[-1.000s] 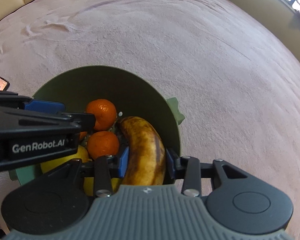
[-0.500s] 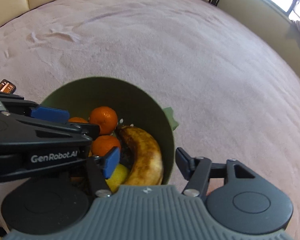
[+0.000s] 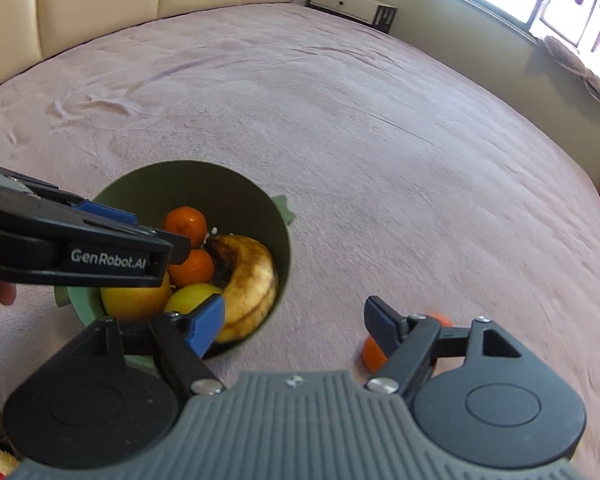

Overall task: Organize fruits
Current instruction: 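Move both tools toward the two small brown fruits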

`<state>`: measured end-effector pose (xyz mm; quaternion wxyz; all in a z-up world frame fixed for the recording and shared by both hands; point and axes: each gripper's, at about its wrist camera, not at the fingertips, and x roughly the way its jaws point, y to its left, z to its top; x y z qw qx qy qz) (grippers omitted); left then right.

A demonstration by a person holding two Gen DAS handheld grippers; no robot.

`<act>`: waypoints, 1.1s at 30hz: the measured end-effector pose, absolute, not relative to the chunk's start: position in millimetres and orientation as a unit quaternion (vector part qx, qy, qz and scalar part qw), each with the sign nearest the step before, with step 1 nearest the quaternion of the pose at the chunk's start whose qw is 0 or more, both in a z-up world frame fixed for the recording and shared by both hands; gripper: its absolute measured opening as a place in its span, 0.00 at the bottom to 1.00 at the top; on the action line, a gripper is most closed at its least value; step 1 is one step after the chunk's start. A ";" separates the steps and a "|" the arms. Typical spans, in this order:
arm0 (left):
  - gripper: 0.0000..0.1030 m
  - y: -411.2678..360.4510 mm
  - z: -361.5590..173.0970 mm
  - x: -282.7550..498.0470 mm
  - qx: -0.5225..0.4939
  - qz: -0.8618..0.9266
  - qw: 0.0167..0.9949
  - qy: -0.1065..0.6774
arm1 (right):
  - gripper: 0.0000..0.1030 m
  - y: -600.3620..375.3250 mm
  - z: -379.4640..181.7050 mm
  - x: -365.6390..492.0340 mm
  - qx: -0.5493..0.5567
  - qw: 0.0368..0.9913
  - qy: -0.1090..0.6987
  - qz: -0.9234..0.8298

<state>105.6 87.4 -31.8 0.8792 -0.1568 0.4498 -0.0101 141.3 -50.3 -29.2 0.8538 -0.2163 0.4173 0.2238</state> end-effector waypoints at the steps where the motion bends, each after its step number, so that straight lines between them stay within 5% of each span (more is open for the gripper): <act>1: 0.56 83.4 -29.9 103.8 -0.154 -0.016 0.880 0.449 | 0.73 -56.4 -27.9 137.9 -0.209 0.857 0.418 0.219; 33: 0.57 -18.0 -41.1 76.5 -0.106 -0.140 0.868 0.464 | 0.77 -176.5 -67.5 97.6 -0.089 0.873 0.470 0.096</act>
